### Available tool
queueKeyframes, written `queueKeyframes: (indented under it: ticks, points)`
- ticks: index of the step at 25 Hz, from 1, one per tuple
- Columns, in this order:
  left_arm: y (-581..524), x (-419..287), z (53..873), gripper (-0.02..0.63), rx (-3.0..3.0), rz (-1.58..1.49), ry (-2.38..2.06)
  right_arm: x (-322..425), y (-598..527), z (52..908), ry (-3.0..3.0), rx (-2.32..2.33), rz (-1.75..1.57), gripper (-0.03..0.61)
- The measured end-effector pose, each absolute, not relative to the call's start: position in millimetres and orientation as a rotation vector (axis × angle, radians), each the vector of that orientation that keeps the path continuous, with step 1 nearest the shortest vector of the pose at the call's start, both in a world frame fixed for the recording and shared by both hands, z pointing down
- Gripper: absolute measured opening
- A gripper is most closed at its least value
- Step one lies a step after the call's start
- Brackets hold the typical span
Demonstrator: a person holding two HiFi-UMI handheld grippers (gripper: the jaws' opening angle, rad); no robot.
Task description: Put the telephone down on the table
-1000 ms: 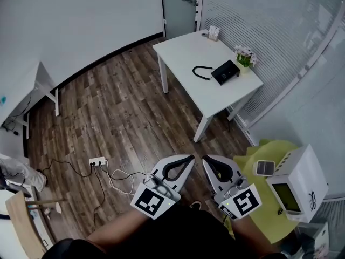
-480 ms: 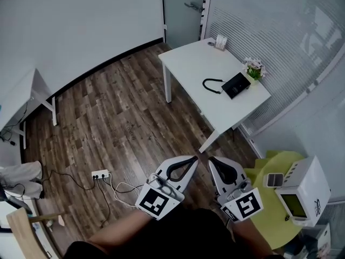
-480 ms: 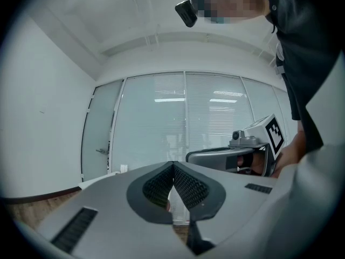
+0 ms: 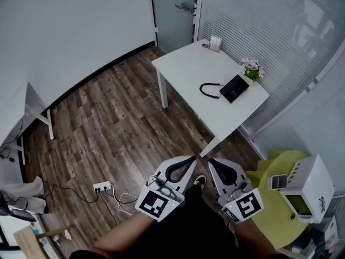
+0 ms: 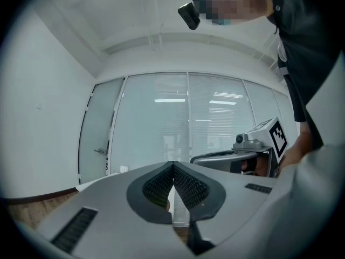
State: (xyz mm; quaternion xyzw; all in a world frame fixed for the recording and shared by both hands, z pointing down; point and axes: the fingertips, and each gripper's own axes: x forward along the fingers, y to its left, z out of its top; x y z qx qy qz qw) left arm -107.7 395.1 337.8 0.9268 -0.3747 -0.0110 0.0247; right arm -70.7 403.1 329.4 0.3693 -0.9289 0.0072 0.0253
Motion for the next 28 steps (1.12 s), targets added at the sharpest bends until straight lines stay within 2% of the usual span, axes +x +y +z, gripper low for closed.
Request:
queueKeyframes:
  ticks: [28]
  points:
    - [164,-33,346,0.009,2.857,0.088,-1.168,1,174,337,-2.938,1.09,0.075,0.023]
